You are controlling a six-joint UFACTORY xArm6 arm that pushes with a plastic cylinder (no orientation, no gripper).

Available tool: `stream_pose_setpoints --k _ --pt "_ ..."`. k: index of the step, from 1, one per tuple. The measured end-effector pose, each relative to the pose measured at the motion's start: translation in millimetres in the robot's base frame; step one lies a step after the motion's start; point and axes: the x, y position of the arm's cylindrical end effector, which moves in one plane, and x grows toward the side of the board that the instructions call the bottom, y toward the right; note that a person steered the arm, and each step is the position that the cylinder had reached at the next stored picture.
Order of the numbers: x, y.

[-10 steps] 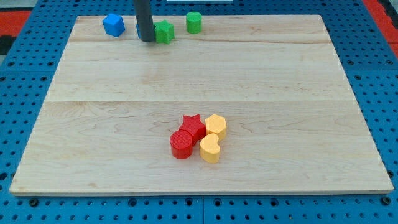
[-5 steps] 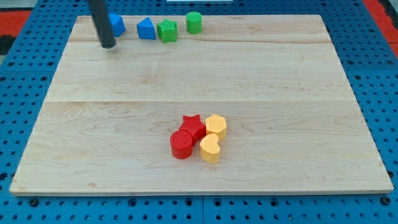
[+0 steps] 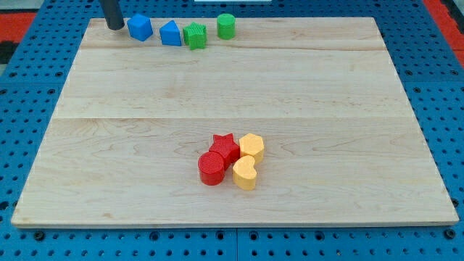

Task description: Push the blue cube to the left side of the green star

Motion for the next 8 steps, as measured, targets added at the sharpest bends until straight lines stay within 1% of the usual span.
stream_pose_setpoints --k 2,4,6,7,8 --pt "4 40" --pt "21 83" --pt "28 94" --pt "30 115" --pt "30 150"
